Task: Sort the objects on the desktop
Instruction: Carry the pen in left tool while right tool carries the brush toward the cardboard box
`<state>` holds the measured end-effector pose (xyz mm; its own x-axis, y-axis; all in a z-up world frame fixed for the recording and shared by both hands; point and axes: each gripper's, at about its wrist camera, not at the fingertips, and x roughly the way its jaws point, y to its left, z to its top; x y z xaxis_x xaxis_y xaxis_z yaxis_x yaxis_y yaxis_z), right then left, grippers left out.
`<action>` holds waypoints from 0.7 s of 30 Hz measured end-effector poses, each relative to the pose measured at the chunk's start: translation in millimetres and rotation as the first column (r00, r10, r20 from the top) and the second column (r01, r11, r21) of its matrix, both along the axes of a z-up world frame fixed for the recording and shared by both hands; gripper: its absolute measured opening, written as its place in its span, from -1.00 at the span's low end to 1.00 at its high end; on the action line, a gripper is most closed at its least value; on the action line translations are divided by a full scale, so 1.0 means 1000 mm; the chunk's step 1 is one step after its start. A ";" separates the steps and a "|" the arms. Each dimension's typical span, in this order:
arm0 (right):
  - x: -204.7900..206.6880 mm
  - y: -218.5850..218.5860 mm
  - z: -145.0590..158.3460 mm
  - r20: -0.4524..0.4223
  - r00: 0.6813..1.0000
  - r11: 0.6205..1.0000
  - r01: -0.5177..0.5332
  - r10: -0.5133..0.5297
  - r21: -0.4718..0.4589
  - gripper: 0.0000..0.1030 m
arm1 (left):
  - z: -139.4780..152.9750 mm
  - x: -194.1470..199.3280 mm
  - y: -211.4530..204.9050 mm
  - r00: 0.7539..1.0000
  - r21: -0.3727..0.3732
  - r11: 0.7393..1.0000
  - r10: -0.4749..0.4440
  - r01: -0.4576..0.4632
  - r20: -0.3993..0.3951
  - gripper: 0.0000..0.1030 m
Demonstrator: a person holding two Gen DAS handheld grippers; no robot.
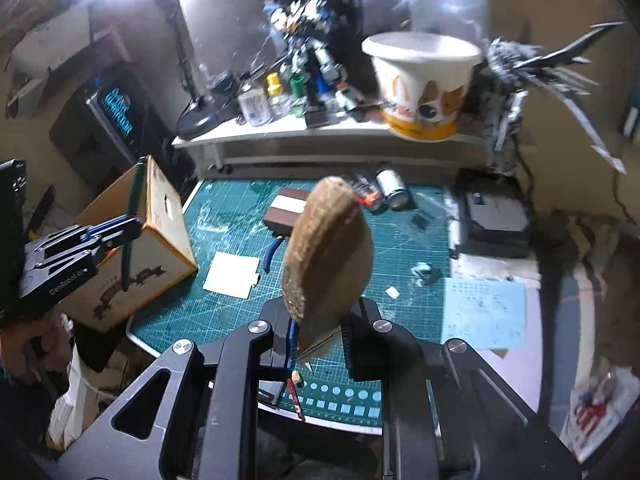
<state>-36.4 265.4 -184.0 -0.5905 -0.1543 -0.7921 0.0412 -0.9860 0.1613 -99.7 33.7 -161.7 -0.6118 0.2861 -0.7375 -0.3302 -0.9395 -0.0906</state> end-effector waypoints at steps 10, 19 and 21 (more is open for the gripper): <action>0.042 -0.017 0.053 -0.060 0.992 0.993 0.117 -0.115 0.033 -0.67 | 0.037 0.026 -0.020 0.997 0.012 0.998 0.064 -0.063 -0.042 -0.76; 0.035 -0.012 0.073 -0.076 0.992 0.995 0.105 -0.105 -0.006 -0.67 | 0.049 0.028 -0.021 0.990 -0.001 0.990 0.138 -0.138 -0.042 -0.76; 0.027 -0.008 0.072 -0.072 0.993 0.996 0.089 -0.090 -0.021 -0.68 | 0.050 0.024 -0.020 0.986 0.000 0.987 0.160 -0.160 -0.037 -0.76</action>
<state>-9.5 257.2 -111.7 -0.6589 -0.1118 -0.7439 -0.0350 -0.9833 0.1788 -75.6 13.9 -112.1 -0.6763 0.1803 -0.7142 -0.1790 -0.9807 -0.0781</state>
